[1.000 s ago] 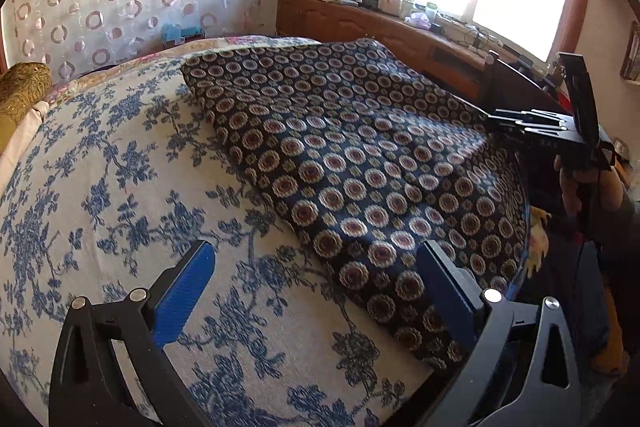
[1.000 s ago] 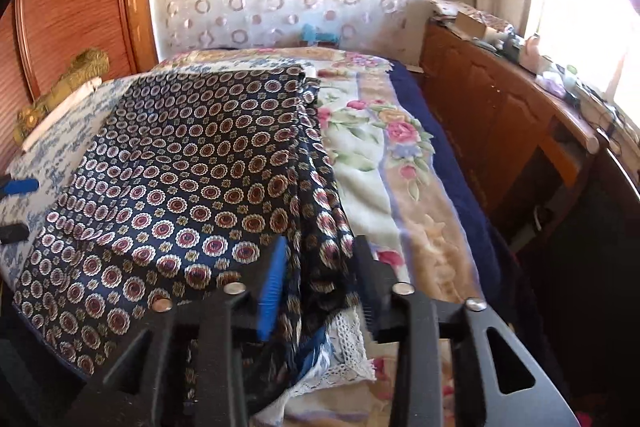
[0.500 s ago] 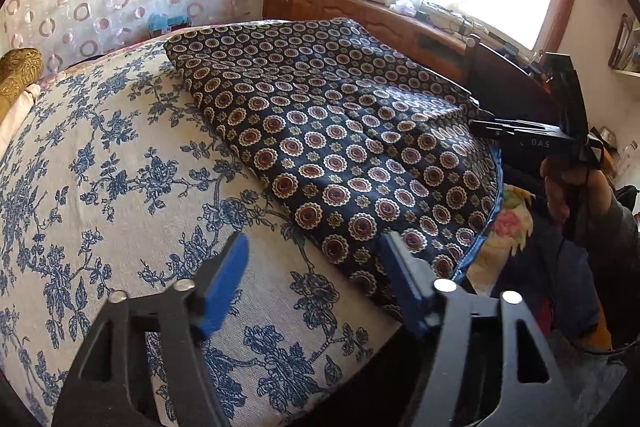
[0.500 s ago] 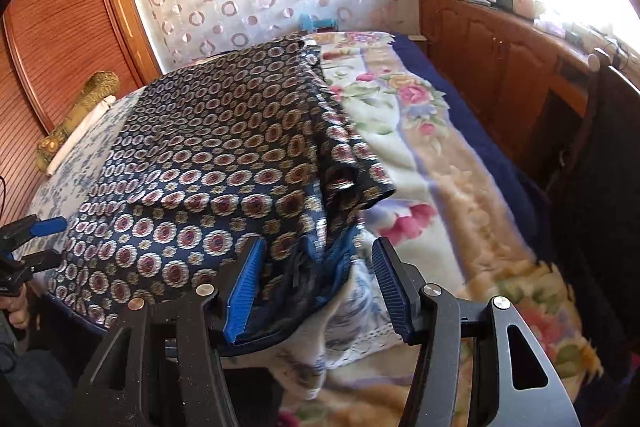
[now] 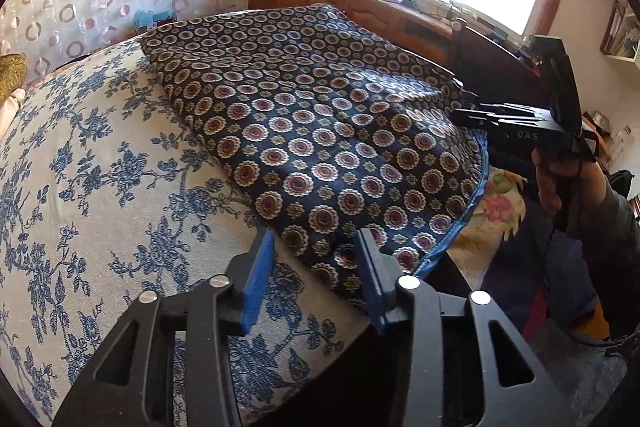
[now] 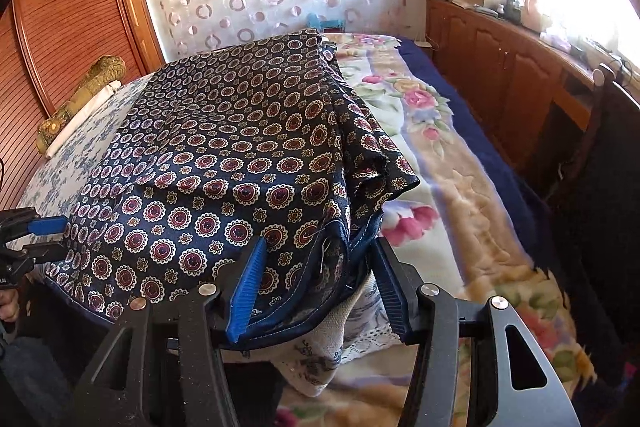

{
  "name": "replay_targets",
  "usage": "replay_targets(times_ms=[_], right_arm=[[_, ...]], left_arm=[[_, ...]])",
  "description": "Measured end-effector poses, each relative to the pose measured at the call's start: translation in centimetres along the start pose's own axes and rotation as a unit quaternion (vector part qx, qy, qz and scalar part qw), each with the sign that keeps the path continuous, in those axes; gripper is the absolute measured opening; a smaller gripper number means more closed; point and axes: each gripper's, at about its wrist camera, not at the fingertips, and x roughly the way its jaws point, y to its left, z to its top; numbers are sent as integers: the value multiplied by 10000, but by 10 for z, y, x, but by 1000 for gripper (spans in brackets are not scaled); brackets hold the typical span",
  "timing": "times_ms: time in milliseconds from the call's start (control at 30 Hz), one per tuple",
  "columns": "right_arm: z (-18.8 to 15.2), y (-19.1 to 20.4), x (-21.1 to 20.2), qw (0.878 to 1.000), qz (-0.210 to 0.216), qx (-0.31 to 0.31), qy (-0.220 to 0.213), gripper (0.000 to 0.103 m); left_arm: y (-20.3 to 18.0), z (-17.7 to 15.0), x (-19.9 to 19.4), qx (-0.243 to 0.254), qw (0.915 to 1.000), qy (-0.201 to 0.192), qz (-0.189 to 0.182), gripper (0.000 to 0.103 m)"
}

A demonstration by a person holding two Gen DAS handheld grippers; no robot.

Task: Fold small clothes
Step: 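Open the right gripper and press the new fold flat, then grasp the folded navy shirt bundle with both grippers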

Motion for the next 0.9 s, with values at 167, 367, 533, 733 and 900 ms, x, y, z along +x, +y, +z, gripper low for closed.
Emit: replay_targets(times_ms=[167,367,533,733,900], right_arm=[[0,4,-1,10000,-24,-40,-3,56],[2,5,-12,9997,-185,-67,-143,56],[6,15,-38,9983,-245,-199,-486,56],[7,57,-53,9948,476,-685,-583,60],[3,83,-54,9878,941,-1074,-625,62]], left_arm=[[-4,1,2,90,9999,39,-62,27],[-8,6,-6,232,9996,-74,-148,4],[-9,27,-25,226,9981,-401,-403,3],[-15,77,-35,405,9954,-756,-436,3],[-10,111,-30,397,9946,-870,-402,3]])
